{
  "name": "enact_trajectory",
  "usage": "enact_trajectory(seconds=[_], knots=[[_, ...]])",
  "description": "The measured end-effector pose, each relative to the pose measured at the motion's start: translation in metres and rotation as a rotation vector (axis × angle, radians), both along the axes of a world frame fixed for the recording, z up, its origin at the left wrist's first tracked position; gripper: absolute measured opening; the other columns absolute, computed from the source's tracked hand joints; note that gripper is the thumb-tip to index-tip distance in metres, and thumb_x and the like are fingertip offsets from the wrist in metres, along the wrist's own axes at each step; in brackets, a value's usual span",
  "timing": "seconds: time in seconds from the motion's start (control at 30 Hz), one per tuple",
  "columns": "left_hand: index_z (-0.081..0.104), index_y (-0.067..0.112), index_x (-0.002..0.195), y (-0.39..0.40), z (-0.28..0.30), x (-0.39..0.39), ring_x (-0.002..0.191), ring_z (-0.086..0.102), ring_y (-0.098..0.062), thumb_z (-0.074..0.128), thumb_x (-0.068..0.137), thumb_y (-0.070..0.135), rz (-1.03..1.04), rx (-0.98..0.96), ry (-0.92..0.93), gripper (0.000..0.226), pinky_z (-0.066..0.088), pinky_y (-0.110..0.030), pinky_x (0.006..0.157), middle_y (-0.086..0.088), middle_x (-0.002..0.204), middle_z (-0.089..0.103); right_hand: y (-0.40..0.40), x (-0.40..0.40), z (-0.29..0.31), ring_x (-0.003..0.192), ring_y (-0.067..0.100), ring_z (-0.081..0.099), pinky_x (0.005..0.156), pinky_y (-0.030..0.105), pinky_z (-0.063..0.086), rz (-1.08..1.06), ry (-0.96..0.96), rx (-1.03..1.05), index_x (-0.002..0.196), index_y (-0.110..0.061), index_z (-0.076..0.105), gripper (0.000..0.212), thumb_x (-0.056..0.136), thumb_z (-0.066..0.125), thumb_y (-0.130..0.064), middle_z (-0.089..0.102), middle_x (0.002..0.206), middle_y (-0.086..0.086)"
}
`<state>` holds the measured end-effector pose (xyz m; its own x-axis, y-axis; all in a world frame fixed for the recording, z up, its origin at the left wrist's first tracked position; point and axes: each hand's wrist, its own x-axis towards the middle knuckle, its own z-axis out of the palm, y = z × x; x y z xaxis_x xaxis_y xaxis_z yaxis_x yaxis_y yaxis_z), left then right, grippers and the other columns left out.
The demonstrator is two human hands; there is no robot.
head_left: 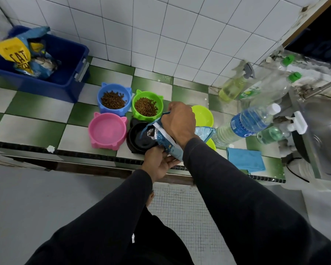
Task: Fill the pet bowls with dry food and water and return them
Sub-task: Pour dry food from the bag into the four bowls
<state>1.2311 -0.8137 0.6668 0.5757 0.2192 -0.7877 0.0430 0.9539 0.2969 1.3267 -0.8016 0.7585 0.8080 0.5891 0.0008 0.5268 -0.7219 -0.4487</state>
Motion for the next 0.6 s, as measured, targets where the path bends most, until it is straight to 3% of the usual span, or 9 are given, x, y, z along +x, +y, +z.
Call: enact_trajectory(seconds=[0.1,0.23,0.43,0.6], knots=[[0.065,0.009,0.109,-0.0004,-0.0019,-0.0014,0.075,0.077,-0.028,0.038,0.111,0.016,-0.014,-0.013,-0.021,0.028,0.058,-0.048,0.069,-0.011,0.087,0.079,0.0019,0.0006,-0.0019,0.061,0.034,0.046,0.055,0.030,0.031,-0.002,-0.006,-0.006,0.060,-0.015,0.041,0.016,0.065,0.055,-0.010,0.041,0.056,-0.004],[0.066,0.009,0.112,-0.0004,-0.0018,-0.0031,0.080,0.076,-0.030,0.038,0.110,0.015,-0.025,-0.027,-0.045,0.029,0.059,-0.049,0.072,-0.012,0.093,0.079,0.0030,0.0016,-0.0035,0.063,0.034,0.047,0.057,0.031,0.033,0.001,-0.002,-0.023,0.061,-0.015,0.041,0.015,0.066,0.054,-0.009,0.040,0.057,-0.003],[0.066,0.005,0.108,0.0005,0.0003,-0.0030,0.090,0.070,-0.030,0.038,0.110,0.010,0.033,-0.070,-0.050,0.028,0.056,-0.047,0.076,-0.014,0.086,0.078,0.0054,0.0008,-0.0034,0.065,0.034,0.046,0.060,0.032,0.034,0.008,0.008,-0.040,0.060,-0.016,0.037,0.022,0.067,0.056,-0.009,0.041,0.059,0.000],[0.066,0.003,0.105,-0.0002,0.0050,-0.0033,0.069,0.077,-0.025,0.038,0.110,0.009,0.074,-0.116,-0.053,0.029,0.062,-0.038,0.055,-0.014,0.082,0.078,0.0082,-0.0003,-0.0040,0.067,0.034,0.048,0.062,0.031,0.036,-0.001,0.034,-0.035,0.063,-0.015,0.046,0.013,0.069,0.057,-0.009,0.050,0.066,0.005]])
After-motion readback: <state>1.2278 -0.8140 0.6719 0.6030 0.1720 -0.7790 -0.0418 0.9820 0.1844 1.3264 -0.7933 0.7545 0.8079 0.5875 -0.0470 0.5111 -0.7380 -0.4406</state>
